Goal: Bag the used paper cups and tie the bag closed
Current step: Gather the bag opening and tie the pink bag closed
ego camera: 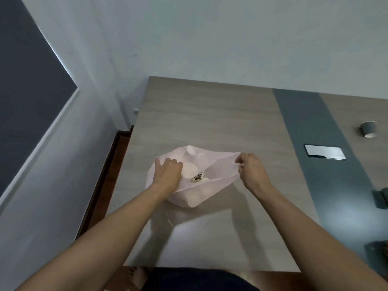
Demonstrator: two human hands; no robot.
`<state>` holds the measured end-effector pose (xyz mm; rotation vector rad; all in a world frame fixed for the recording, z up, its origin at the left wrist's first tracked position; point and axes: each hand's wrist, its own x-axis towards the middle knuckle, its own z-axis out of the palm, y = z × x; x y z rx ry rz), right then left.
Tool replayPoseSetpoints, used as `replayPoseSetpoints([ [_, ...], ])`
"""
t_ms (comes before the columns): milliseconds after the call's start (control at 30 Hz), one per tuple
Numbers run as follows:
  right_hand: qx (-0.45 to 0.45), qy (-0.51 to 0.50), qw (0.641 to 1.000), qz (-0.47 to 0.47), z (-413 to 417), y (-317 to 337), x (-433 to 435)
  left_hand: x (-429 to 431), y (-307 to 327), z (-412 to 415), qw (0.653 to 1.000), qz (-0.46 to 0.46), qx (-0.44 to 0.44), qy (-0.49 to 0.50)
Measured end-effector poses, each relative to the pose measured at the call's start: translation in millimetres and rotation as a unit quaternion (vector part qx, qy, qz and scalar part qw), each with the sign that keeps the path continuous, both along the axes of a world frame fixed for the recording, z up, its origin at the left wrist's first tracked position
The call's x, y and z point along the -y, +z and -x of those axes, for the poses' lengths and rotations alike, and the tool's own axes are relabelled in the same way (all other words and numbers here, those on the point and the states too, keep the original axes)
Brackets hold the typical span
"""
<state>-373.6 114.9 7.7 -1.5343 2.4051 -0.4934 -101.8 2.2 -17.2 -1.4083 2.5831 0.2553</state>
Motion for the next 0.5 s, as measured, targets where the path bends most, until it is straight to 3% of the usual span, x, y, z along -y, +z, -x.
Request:
replayPoseSetpoints([
  [133, 0.011, -0.022, 1.0, 0.011, 45, 11, -5, 10, 1, 3, 0.984, 0.029, -0.157, 0.076],
  [233, 0.029, -0.029, 0.999, 0.015, 68, 19, -3, 8, 9, 12, 0.978, 0.004, -0.192, 0.077],
  [333, 0.043, -0.025, 0.999, 0.011, 74, 23, 5, -13, 9, 28, 0.984, -0.035, -0.167, 0.06],
  [500, 0.058, -0.003, 0.998, 0.01, 70, 20, 16, -47, -19, 64, 0.996, -0.081, -0.018, 0.043],
])
